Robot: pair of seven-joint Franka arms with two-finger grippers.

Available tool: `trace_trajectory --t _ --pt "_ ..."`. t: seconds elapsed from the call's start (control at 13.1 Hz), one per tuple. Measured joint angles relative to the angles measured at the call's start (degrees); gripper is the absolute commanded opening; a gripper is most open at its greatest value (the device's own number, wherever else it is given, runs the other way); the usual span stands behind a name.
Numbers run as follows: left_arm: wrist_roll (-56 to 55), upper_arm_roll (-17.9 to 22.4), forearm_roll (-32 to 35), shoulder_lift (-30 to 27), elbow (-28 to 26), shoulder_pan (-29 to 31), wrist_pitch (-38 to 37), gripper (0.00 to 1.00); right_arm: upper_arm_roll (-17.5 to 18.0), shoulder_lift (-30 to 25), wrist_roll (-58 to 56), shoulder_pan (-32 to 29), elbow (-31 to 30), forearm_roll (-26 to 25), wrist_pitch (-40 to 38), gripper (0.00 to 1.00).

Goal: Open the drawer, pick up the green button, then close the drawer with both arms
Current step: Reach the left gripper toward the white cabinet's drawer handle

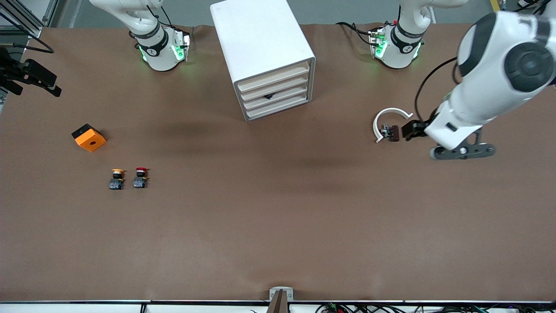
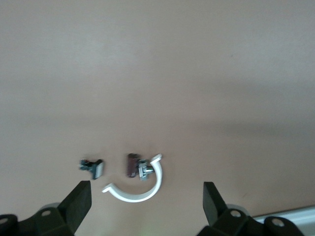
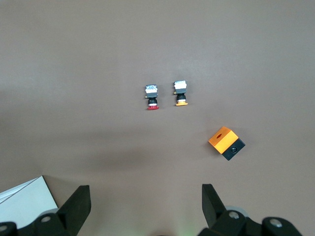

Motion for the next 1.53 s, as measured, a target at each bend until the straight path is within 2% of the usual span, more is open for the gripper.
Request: trace_trajectory --t 0.31,0.46,0.92,1.3,1.53 --pt "-6.2 -0.1 0.0 5.4 0.0 -3.8 4.7 1.00 0.0 0.0 0.0 0.0 0.0 0.0 0.0 1.00" --pt "-13.5 -0.1 0.0 7.7 -0.3 -6.4 6.6 1.00 0.0 0.0 0.0 0.0 0.0 0.0 0.0 1.00" --pt "-53.7 -0.5 -0.7 18.3 -0.6 -17.1 9.5 1.00 0.0 0.0 0.0 0.0 0.0 0.0 0.0 1.00" --pt "-84.9 -2.3 -12.9 25.3 -0.5 -18.0 9.1 1.00 0.0 0.0 0.0 0.0 0.0 0.0 0.0 1.00" --pt "-96.1 -2.6 -19.5 27.7 -0.5 -20.4 8.6 1.00 0.0 0.0 0.0 0.0 0.0 0.0 0.0 1.00"
